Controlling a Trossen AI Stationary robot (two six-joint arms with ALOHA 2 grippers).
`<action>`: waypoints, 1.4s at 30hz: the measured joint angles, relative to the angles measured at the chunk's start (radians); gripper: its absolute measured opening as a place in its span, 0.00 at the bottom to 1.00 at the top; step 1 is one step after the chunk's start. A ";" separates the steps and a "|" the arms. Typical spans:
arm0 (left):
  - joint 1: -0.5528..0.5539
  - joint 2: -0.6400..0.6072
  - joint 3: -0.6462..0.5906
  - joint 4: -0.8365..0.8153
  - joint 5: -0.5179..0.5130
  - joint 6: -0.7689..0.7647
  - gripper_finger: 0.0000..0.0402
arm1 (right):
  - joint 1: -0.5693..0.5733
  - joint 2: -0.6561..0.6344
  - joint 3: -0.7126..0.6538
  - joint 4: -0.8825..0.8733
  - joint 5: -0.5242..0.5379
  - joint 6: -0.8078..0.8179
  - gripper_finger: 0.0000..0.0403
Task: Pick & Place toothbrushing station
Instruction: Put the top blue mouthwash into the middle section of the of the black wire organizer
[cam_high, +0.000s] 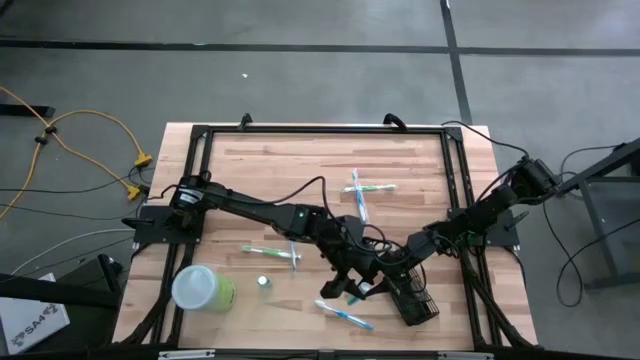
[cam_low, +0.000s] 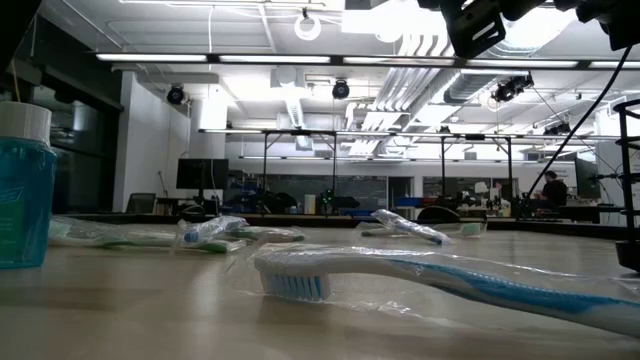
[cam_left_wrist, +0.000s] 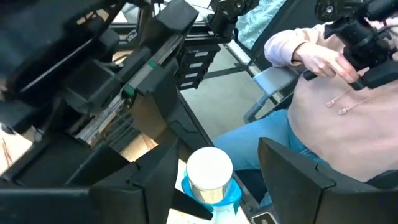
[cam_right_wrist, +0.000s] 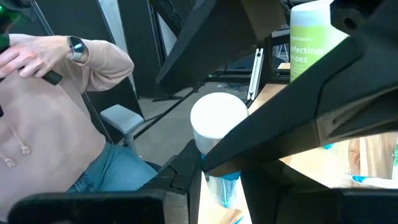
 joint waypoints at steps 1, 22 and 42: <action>0.001 0.000 0.000 0.000 0.000 0.012 0.53 | 0.000 0.000 0.000 -0.001 0.000 0.000 0.20; -0.002 -0.023 0.000 0.001 0.050 0.044 0.53 | 0.000 0.000 0.000 -0.006 -0.001 0.000 0.20; 0.013 -0.042 0.000 -0.056 0.088 0.056 0.53 | 0.001 -0.007 0.000 -0.055 0.001 0.059 0.20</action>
